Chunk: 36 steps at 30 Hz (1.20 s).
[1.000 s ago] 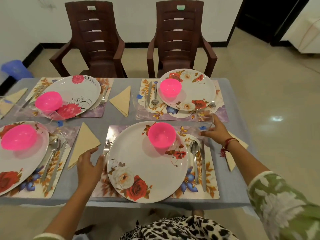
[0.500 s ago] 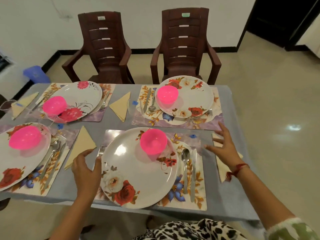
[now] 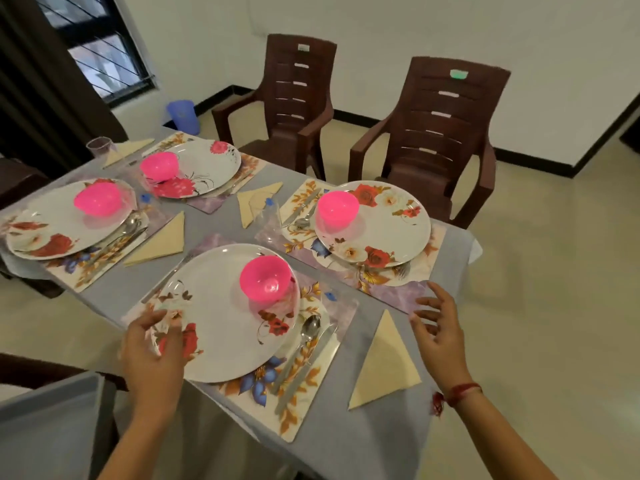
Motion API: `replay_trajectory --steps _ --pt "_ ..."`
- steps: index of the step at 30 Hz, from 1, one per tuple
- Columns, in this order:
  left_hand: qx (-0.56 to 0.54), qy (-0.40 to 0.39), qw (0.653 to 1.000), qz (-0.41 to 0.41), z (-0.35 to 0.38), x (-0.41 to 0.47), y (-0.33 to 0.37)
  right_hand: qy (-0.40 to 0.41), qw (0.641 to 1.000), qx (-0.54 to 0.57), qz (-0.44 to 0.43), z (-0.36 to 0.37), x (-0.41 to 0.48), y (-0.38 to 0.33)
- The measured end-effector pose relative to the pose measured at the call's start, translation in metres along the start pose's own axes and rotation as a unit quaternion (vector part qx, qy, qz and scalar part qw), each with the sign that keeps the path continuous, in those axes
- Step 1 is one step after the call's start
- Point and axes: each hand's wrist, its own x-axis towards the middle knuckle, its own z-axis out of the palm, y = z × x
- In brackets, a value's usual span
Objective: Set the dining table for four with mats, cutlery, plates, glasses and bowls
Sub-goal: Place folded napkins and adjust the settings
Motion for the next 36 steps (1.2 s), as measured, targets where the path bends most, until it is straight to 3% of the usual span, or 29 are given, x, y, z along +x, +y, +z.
replay_trajectory --steps 8,12,14,20,27,36 --pt "-0.007 0.058 0.995 -0.085 0.038 -0.026 -0.004 0.004 1.000 -0.026 0.000 -0.048 0.049 0.019" --pt "-0.021 0.088 0.994 -0.054 0.063 -0.052 0.006 0.003 1.000 -0.015 -0.004 -0.084 0.084 0.041" --pt "-0.006 0.096 0.994 -0.044 0.081 -0.070 0.015 -0.024 0.999 -0.025 -0.007 -0.099 0.103 0.057" --pt "-0.019 0.178 0.982 -0.064 0.168 -0.155 0.048 -0.201 0.976 -0.059 -0.064 -0.162 0.191 0.097" --pt "0.037 0.186 0.982 -0.022 0.240 -0.220 0.096 -0.242 0.967 0.013 -0.076 -0.199 0.254 0.104" --pt "0.041 0.227 0.972 -0.052 0.338 -0.210 0.119 -0.281 0.953 0.016 -0.112 -0.174 0.349 0.114"
